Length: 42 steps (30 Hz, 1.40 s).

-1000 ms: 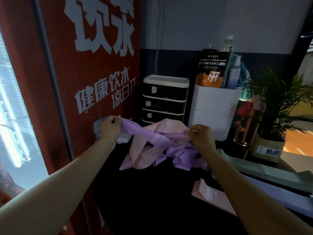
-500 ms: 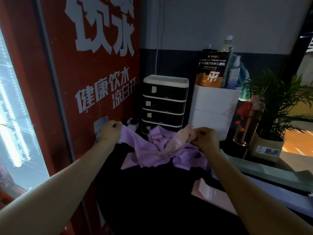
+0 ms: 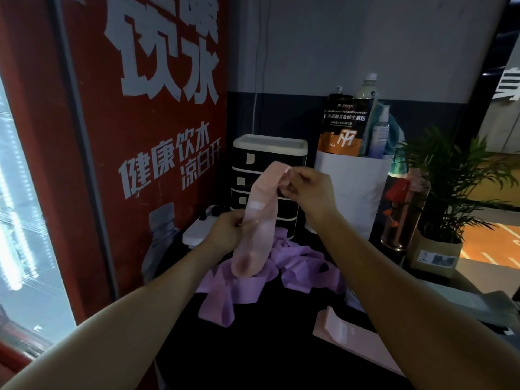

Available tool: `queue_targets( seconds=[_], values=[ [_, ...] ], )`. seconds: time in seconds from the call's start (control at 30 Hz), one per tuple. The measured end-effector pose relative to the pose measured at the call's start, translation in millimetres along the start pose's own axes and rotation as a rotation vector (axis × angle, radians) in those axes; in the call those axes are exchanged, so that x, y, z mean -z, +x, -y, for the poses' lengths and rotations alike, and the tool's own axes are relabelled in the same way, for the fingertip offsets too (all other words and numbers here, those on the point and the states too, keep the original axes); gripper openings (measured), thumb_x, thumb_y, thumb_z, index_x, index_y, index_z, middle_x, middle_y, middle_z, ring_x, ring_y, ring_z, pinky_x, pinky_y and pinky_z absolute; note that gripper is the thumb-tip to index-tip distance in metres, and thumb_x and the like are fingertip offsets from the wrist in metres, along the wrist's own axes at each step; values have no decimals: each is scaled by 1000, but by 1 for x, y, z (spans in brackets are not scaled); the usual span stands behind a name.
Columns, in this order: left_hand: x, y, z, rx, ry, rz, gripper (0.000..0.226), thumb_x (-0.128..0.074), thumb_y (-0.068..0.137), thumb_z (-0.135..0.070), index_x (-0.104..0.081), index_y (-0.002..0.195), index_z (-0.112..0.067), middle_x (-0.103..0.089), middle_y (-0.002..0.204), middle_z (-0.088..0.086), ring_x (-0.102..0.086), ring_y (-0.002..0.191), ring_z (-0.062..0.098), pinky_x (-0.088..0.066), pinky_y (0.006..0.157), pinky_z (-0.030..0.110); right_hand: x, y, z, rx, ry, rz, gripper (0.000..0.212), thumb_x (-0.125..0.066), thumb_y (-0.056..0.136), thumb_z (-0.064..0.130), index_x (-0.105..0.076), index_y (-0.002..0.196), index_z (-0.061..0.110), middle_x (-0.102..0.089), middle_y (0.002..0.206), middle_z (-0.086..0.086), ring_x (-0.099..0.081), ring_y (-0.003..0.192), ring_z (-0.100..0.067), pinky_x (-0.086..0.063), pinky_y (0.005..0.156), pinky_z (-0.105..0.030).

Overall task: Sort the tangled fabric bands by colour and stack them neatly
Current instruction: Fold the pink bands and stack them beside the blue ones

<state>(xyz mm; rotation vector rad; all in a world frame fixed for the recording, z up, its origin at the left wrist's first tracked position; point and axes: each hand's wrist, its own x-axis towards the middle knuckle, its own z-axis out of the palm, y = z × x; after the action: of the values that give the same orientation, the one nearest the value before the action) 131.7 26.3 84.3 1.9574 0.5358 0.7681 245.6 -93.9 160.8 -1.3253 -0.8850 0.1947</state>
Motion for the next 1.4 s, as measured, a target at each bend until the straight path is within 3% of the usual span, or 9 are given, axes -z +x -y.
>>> queue_targets(
  seconds=[0.2,0.4,0.67,0.77,0.9,1.03,1.17,1.23,1.4],
  values=[
    [21,7,-32,19,-331,-26,16,-47,97,-18,-62,92,-15,-58,84,10,-51,75,21,-39,63,29,16,7,0,-41,-10,-125,22,-43,99,13,-63,103,7,-65,88,-9,-63,83,-18,-52,69,-21],
    [16,1,-45,54,-458,240,14,-51,94,-16,-61,103,-13,-63,97,6,-56,86,17,-43,73,28,15,-7,1,-75,-116,-15,22,-42,99,18,-61,91,9,-62,101,-25,-60,93,-32,-49,91,-48],
    [8,-11,-57,-1,-667,142,15,-49,94,-12,-62,87,-14,-65,79,-3,-57,76,9,-45,69,21,20,-22,-7,-93,-301,119,23,-43,97,5,-64,106,2,-64,98,-16,-61,95,-31,-49,88,-37],
    [10,-15,-60,-50,-624,111,14,-48,95,-15,-60,86,-17,-62,81,-3,-57,75,8,-46,70,22,22,-27,-8,-86,-389,119,32,-45,93,-3,-59,122,2,-62,116,-14,-58,102,-21,-47,91,-28],
    [6,-17,-63,-33,-560,38,17,-50,95,-13,-58,82,-20,-60,85,-3,-55,79,11,-44,74,25,20,-35,4,-46,-277,113,26,-43,95,2,-63,111,1,-65,112,-18,-62,93,-19,-51,84,-25],
    [2,-21,-68,-70,-497,62,12,-51,95,-16,-59,86,-19,-61,89,1,-58,80,11,-47,73,25,13,-43,14,-16,-229,230,47,-51,94,33,-60,89,-13,-59,93,-37,-55,92,-51,-47,86,-59],
    [2,-25,-70,-94,-431,39,13,-51,95,-13,-59,87,-19,-60,80,-5,-56,73,5,-47,65,15,15,-41,16,-4,-212,113,8,-59,89,4,-66,87,2,-65,79,-7,-63,79,-23,-55,76,-34],
    [1,-29,-68,-97,-400,99,5,-57,90,-14,-60,90,-19,-64,79,-5,-59,73,5,-48,65,15,17,-39,17,-5,-198,55,10,-59,87,-2,-66,88,5,-62,76,0,-59,74,-13,-51,67,-19],
    [-1,-39,-53,7,-117,246,33,-77,74,-16,-63,104,-18,-67,104,2,-64,95,16,-54,83,32,24,-33,15,1,-193,-132,13,-58,88,1,-66,92,11,-64,91,-5,-60,85,-17,-52,74,-23]
  ],
)
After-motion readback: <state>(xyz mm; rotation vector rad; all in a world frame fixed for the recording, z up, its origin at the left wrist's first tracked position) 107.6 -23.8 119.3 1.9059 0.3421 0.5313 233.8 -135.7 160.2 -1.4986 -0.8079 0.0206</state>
